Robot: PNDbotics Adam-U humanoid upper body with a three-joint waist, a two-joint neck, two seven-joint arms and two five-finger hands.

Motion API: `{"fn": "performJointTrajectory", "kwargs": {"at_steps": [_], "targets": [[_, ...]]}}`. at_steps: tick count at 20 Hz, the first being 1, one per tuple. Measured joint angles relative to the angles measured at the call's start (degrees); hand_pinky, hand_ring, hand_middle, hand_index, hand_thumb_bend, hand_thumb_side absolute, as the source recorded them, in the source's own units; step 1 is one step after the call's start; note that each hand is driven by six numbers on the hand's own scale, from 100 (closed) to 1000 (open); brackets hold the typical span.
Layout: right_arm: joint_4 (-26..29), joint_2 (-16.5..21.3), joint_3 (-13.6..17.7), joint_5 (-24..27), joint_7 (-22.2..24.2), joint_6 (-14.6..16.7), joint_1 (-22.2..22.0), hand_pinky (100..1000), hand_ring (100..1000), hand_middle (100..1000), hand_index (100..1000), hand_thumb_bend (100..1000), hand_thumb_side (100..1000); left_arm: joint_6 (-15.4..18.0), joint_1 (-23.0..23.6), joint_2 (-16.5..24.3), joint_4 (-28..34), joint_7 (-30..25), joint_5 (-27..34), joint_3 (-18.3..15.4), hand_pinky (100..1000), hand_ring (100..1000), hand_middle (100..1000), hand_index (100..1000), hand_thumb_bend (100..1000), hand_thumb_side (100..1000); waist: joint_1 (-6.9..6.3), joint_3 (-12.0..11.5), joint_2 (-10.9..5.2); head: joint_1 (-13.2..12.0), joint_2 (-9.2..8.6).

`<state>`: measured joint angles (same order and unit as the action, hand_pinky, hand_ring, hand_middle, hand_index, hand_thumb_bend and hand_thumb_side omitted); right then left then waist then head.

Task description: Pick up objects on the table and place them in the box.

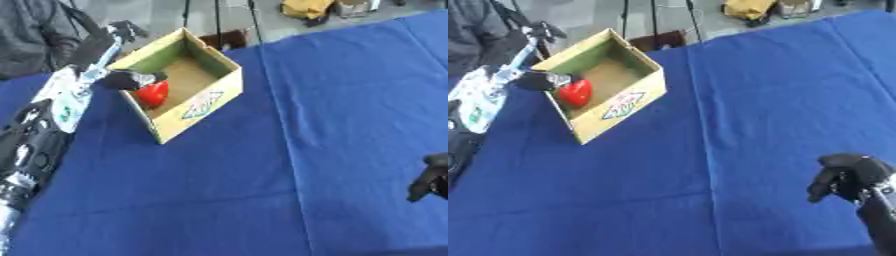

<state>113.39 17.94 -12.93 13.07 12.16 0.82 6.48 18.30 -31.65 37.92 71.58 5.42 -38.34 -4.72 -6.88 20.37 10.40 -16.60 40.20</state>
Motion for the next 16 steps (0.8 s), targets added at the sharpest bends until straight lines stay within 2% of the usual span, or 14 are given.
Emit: {"fn": "performJointTrajectory", "kwargs": {"at_steps": [1,2,5,8,12,16], "targets": [[0.00,-0.01,0.16,0.10,-0.07,0.05,-0.03,487,535,511,714,100,795,-0.55,1.57,0.10,2.72,-0.25,3.23,-0.59,581,617,687,797,511,672,0.22,-0.52,-0.12,0.26,0.10],[0.00,-0.02,0.24,0.16,-0.16,0.10,-0.12,487,535,511,714,100,798,-1.15,3.30,0.22,5.54,-0.60,6.48,-1.24,576,614,684,797,519,607,0.45,-1.03,-0.22,0.52,0.13],[0.00,-0.09,0.56,0.26,-0.37,0.07,-0.54,487,535,511,713,100,794,-3.34,8.76,0.38,13.92,-1.67,14.93,-3.35,538,602,680,799,465,618,1.13,-2.34,-0.57,1.20,0.60],[0.00,-0.22,0.62,0.43,-0.62,0.12,-0.79,488,535,511,713,100,790,-5.38,14.88,-0.71,21.89,-2.84,20.67,-5.58,509,590,677,802,384,664,1.49,-3.73,-0.67,1.88,1.01],[0.00,-0.50,0.91,0.66,-0.71,0.07,-1.02,487,535,511,713,100,788,-6.73,22.42,-5.25,30.03,-5.24,24.99,-7.90,482,572,671,804,308,736,1.82,-5.16,-1.12,2.51,1.58],[0.00,-0.51,0.95,0.72,-0.88,-0.06,-1.12,487,535,511,713,100,783,-7.24,27.39,-11.25,35.08,-8.45,27.18,-9.67,451,550,661,804,272,786,2.05,-6.52,-1.24,3.17,2.12]]}}
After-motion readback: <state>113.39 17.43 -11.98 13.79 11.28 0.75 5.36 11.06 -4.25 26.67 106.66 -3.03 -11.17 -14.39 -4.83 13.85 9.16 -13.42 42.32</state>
